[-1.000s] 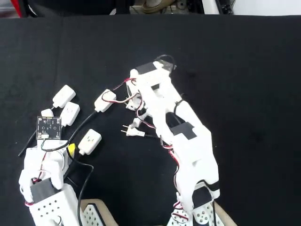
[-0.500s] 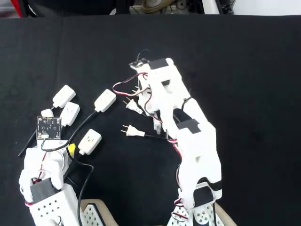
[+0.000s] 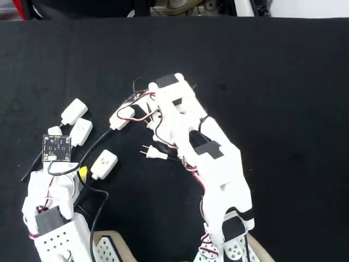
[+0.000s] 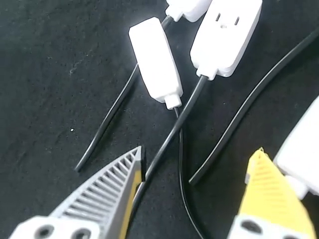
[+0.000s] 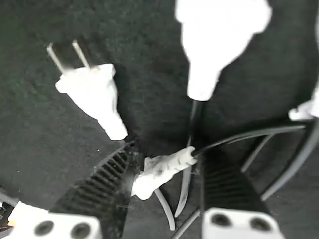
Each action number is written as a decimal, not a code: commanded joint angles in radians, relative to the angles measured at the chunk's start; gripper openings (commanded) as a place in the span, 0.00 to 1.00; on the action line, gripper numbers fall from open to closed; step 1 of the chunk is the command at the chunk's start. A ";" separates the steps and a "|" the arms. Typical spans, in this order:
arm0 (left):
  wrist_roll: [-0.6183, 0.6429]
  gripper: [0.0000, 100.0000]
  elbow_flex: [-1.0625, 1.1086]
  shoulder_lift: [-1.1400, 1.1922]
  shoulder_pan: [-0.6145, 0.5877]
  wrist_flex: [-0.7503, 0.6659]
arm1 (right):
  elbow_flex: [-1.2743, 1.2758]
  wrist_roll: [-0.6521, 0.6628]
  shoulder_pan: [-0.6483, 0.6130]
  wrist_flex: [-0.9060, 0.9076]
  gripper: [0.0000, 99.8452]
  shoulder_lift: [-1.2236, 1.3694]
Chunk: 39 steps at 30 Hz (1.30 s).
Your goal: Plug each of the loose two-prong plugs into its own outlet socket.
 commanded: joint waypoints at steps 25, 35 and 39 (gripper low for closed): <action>-0.032 0.32 0.018 -0.011 0.013 -0.011 | -0.030 -0.006 0.078 0.077 0.13 0.002; -0.038 0.32 0.018 -0.011 0.059 0.011 | -0.031 -0.071 0.098 0.051 0.03 -0.001; -0.038 0.32 0.018 -0.011 0.061 0.011 | -0.048 -0.146 0.120 0.037 0.03 -0.045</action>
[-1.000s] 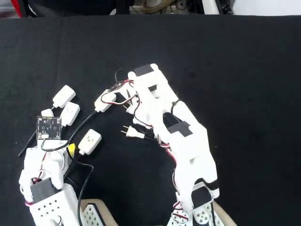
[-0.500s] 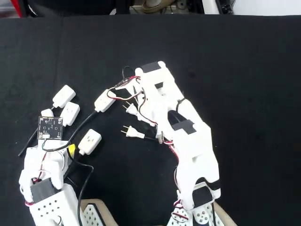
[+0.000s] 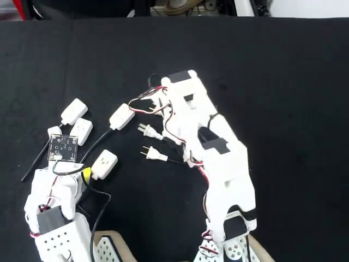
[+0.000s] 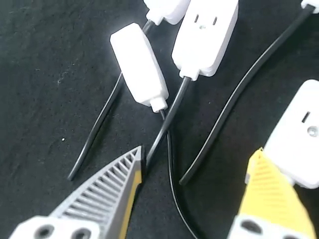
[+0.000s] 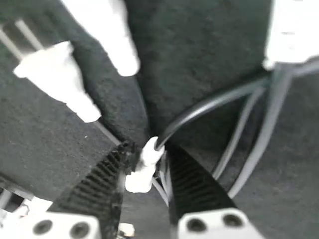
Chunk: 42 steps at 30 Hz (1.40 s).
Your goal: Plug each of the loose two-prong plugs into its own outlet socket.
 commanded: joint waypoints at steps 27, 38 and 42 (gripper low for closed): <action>-0.002 0.32 0.018 -0.012 0.015 0.000 | 1.118 -0.041 -0.114 -0.786 0.03 -1.376; 0.071 0.32 -0.035 -0.012 0.185 0.000 | 1.478 -0.229 -0.112 -1.181 0.03 -1.759; 0.124 0.32 -0.142 -0.012 0.338 -0.049 | 1.531 -0.419 -0.133 -1.267 0.03 -1.799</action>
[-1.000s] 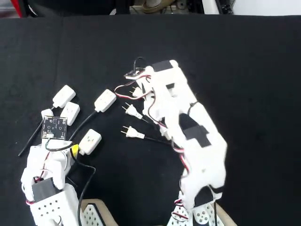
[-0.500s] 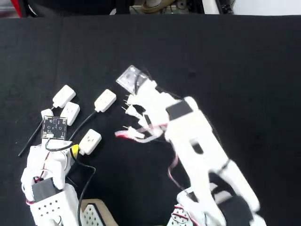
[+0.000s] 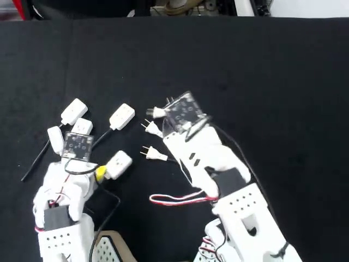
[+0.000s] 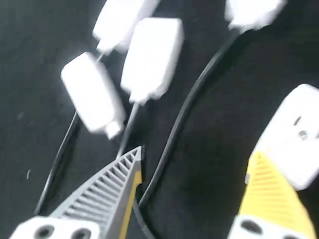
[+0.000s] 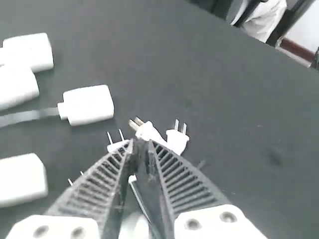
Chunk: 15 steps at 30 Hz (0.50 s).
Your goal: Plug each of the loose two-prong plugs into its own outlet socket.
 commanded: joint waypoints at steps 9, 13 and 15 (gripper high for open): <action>0.239 0.32 -0.053 -0.011 0.295 -0.311 | 0.203 -0.249 -0.298 -0.292 0.03 -0.125; 0.226 0.32 -0.033 -0.011 0.272 -0.275 | 0.269 -0.292 -0.334 -0.393 0.03 -0.211; 0.226 0.32 -0.051 -0.011 0.288 -0.232 | 0.312 -0.319 -0.336 -0.451 0.03 -0.260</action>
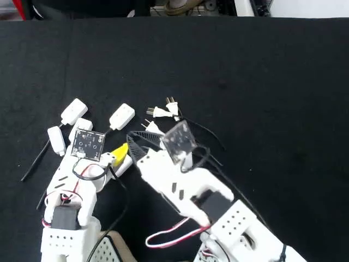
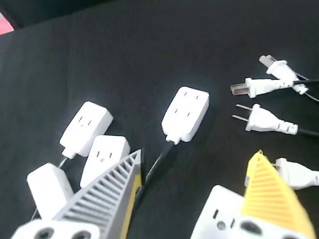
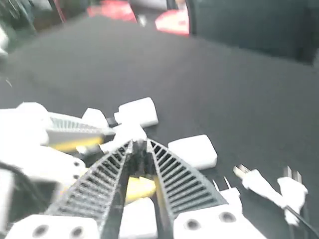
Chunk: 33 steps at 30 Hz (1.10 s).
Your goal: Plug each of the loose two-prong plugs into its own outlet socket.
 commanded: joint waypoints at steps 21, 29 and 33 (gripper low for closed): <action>-0.236 0.32 -0.022 -0.011 -0.340 0.276 | -0.415 -0.176 0.233 0.477 0.19 0.424; -0.305 0.32 0.048 -0.011 -0.444 0.265 | -0.839 -0.238 0.261 0.893 0.18 0.928; -0.307 0.32 0.056 -0.011 -0.437 0.265 | -1.000 -0.396 0.264 1.122 0.18 1.095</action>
